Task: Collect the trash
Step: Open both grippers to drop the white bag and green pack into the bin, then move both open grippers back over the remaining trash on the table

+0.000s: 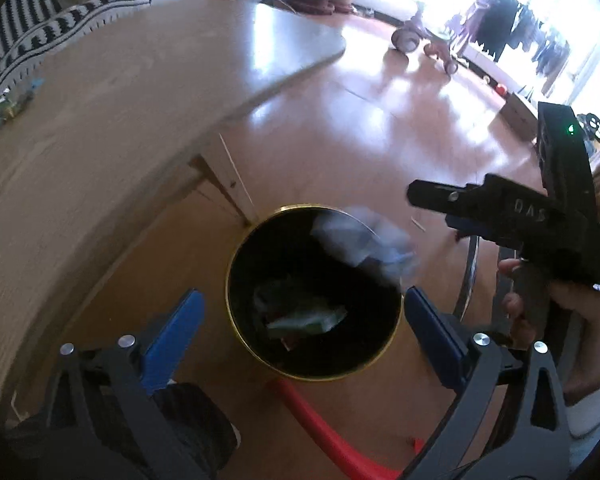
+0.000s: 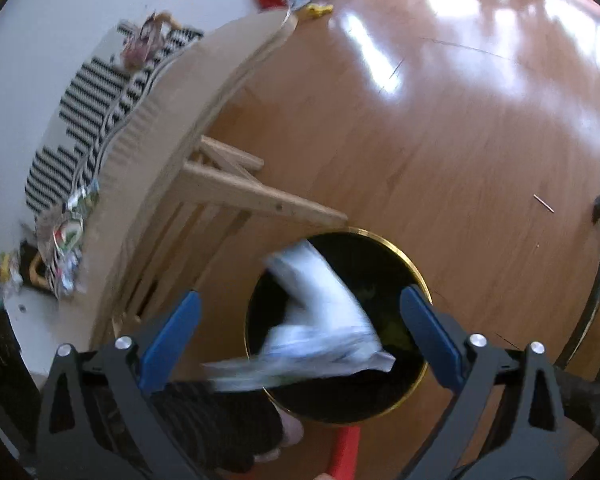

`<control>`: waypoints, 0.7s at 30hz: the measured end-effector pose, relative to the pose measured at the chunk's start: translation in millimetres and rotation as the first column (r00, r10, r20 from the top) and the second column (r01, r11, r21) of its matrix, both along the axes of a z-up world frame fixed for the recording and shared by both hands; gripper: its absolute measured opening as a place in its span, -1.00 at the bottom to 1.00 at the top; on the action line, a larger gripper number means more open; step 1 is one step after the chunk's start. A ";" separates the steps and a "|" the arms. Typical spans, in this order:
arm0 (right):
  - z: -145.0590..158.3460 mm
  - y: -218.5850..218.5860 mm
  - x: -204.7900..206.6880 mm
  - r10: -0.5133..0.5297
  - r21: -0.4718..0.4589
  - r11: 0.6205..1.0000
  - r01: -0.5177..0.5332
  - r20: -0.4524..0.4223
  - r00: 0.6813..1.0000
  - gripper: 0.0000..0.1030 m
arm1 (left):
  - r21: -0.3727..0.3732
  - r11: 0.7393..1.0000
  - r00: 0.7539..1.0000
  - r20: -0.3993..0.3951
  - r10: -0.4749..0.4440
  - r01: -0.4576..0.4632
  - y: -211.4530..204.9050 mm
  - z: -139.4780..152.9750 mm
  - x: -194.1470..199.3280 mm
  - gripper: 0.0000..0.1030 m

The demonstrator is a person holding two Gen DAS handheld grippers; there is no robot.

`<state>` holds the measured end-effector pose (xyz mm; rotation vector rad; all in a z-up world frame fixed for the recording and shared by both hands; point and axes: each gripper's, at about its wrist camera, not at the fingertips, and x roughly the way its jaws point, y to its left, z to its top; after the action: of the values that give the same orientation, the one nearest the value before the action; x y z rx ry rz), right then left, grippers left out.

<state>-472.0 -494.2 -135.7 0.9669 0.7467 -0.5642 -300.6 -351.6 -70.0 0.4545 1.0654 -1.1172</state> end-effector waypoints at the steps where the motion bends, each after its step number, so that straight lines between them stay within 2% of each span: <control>1: 3.6 -1.6 -0.2 -0.011 -0.011 1.000 0.011 0.002 1.000 0.87 | 0.003 1.000 0.999 -0.038 -0.007 0.007 0.9 -1.0 6.1 0.89; 2: 9.1 -1.8 1.8 -0.023 -0.032 0.999 0.023 0.001 1.000 0.88 | 0.021 1.000 0.998 -0.069 -0.011 0.013 2.8 -2.1 11.6 0.89; 4: 17.6 -1.2 4.2 -0.027 -0.086 0.996 0.028 0.007 1.000 0.87 | 0.025 0.999 0.998 -0.056 0.032 -0.031 10.1 2.8 25.0 0.89; 8: 38.7 9.6 21.0 0.002 -0.246 0.969 0.001 0.014 1.000 0.87 | -0.055 0.986 0.987 0.006 0.161 -0.160 42.4 37.5 59.6 0.89; 12: 52.9 29.4 72.7 0.116 -0.320 0.941 -0.108 0.007 0.993 0.87 | -0.119 0.941 0.939 0.101 0.329 -0.317 90.4 71.0 101.7 0.89; 15: 61.8 50.2 126.1 0.213 -0.339 0.920 -0.196 0.013 0.977 0.87 | -0.141 0.871 0.862 0.140 0.488 -0.470 144.9 83.0 143.4 0.89; 16: 65.4 56.7 142.0 0.239 -0.339 0.915 -0.220 0.016 0.971 0.87 | -0.141 0.837 0.825 0.148 0.545 -0.528 172.0 85.3 161.8 0.89; 18: 76.9 72.7 176.3 0.299 -0.338 0.902 -0.268 0.042 0.953 0.87 | -0.130 0.783 0.767 0.158 0.622 -0.608 215.3 88.4 190.6 0.89; 19: 83.4 80.5 189.4 0.325 -0.346 0.893 -0.288 0.053 0.944 0.87 | -0.120 0.737 0.719 0.163 0.675 -0.665 241.3 91.1 209.6 0.89; 21: 97.7 94.6 220.6 0.378 -0.380 0.864 -0.331 0.052 0.924 0.87 | -0.122 0.664 0.647 0.156 0.747 -0.738 276.7 96.9 241.5 0.89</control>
<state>-251.4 -399.6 -38.0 0.4941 0.6571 -0.2968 -59.0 -75.0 26.9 0.0443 0.9100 -0.3367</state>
